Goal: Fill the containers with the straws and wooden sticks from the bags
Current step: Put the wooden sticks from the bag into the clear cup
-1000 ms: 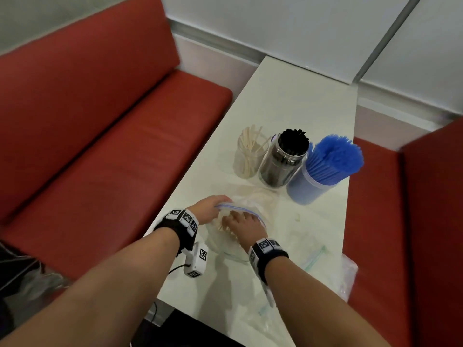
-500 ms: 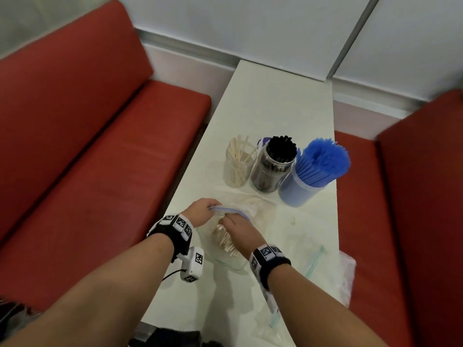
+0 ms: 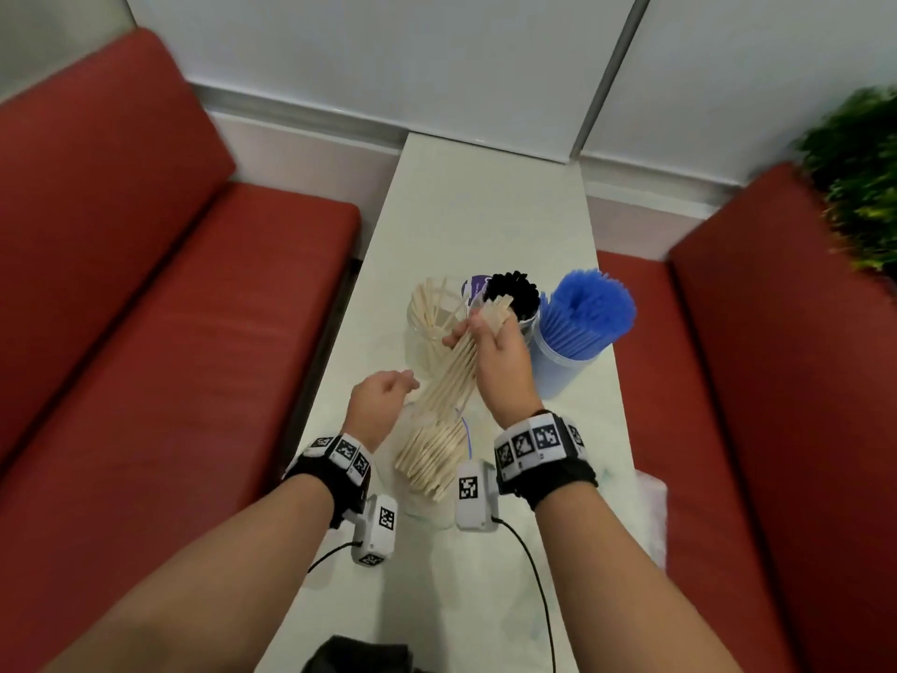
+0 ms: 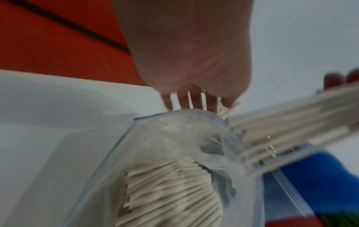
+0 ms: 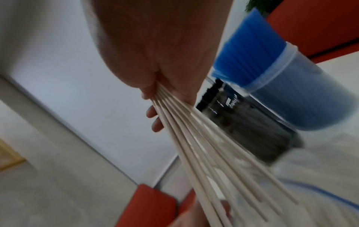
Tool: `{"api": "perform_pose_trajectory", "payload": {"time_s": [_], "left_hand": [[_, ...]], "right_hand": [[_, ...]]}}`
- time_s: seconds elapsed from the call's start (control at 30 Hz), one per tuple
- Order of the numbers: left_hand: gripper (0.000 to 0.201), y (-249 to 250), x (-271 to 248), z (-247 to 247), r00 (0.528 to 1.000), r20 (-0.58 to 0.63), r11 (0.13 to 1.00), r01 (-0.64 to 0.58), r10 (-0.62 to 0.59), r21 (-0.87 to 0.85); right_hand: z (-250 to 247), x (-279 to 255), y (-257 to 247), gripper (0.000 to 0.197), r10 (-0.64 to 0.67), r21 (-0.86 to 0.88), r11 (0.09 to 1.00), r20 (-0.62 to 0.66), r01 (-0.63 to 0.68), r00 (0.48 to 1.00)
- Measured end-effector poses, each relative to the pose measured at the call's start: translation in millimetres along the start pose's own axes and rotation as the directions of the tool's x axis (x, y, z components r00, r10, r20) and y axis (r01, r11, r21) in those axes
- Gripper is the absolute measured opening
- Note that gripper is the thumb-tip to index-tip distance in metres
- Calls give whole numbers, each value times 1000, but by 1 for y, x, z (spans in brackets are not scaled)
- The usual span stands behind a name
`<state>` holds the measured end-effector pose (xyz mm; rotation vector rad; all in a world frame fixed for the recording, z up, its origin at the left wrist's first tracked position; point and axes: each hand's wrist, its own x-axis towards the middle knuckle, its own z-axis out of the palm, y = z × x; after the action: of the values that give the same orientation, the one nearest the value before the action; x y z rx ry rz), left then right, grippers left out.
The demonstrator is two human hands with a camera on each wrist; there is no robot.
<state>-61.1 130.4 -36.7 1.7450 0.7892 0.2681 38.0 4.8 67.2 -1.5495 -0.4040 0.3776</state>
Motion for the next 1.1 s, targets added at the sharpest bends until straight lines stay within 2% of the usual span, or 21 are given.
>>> {"api": "perform_pose_trajectory", "payload": {"time_s": [0.03,0.07,0.1,0.13,0.17,0.2,0.23,0.3,0.37,0.47,0.53,0.6,0.7,0.8,0.9,0.97,1.03,1.1], "left_hand": [[32,5,1,2,995,-88,999,-37,38,13],[34,14,2,6,993,-114,998,-28,22,-49],[39,23,5,12,996,-61,973,46,-61,-225],[48,34,7,18,984,81,876,178,-158,-448],[55,44,8,21,943,262,716,328,-207,-616],[57,53,8,23,891,409,552,445,-195,-705],[53,61,8,24,851,502,451,513,-155,-730],[34,72,8,27,811,576,354,572,-107,-740],[22,78,7,32,745,649,310,660,-154,-685],[26,77,7,38,616,752,293,782,-235,-550],[23,77,11,40,565,789,232,823,-244,-518],[16,78,18,38,541,803,174,841,-250,-512],[20,78,23,37,542,799,178,840,-261,-512],[16,72,25,38,571,750,289,819,-333,-496],[16,64,31,35,647,658,405,759,-385,-509],[18,60,35,28,696,603,465,714,-390,-523],[24,60,39,23,747,530,576,655,-400,-489],[29,63,43,20,790,419,725,595,-448,-346]], "right_hand": [[-3,7,-9,9,7,96,995,-8,-6,1000],[-5,14,-17,8,8,160,987,-14,-5,1000],[-5,20,-25,8,1,190,982,-23,3,1000],[-5,23,-31,9,-11,198,980,-32,17,999],[-4,25,-37,10,-25,198,980,-37,31,999],[-3,24,-42,10,-30,200,979,-37,36,999],[-1,23,-45,10,-30,201,979,-34,37,999],[0,19,-48,9,-43,202,978,-23,46,999],[-2,18,-52,8,-69,172,983,-20,71,997],[-4,22,-53,8,-101,70,992,-17,102,995],[-5,23,-51,5,-112,43,993,19,111,994],[-7,26,-46,3,-100,43,994,55,97,994],[-8,31,-40,16,-35,77,997,62,30,997],[-8,37,-36,22,29,50,998,139,-36,990],[-16,49,-36,31,78,-248,969,245,-16,966],[-22,60,-42,22,156,-414,910,324,-8,933],[-24,71,-52,16,247,-431,900,370,-70,896],[-24,81,-62,14,244,-432,900,376,-65,894]]}}
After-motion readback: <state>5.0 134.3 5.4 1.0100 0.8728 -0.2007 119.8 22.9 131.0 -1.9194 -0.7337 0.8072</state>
